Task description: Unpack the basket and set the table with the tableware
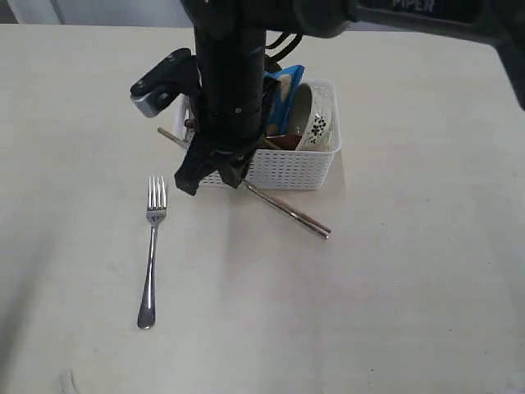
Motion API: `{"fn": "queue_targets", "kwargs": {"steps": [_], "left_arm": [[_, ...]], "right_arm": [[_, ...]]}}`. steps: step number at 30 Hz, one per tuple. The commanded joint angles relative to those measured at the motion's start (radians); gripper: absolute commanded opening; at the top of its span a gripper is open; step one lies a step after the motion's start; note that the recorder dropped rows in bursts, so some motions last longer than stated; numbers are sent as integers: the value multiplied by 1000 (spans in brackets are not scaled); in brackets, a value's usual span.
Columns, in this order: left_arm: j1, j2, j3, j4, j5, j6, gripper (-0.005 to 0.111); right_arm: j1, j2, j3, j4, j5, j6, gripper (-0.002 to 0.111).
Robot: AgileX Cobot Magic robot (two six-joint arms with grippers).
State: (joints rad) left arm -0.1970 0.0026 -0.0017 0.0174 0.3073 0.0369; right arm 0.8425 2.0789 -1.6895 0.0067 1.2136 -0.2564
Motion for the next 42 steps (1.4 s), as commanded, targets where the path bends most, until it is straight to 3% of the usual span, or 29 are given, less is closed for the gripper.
{"fn": "queue_targets", "kwargs": {"steps": [1,6,28,42], "left_arm": [[0,-3,2,5,-8,-3,0],[0,-3,2,5,-8,-3,0],[0,-3,2,5,-8,-3,0],[0,-3,2,5,-8,-3,0]], "right_arm": [[-4,53,4,-37,7,-147,0],[-4,99,4,-298,7,-166,0],[-4,118,4,-578,-108,-59,0],[-2,118,4,-501,-48,-24,0]]}}
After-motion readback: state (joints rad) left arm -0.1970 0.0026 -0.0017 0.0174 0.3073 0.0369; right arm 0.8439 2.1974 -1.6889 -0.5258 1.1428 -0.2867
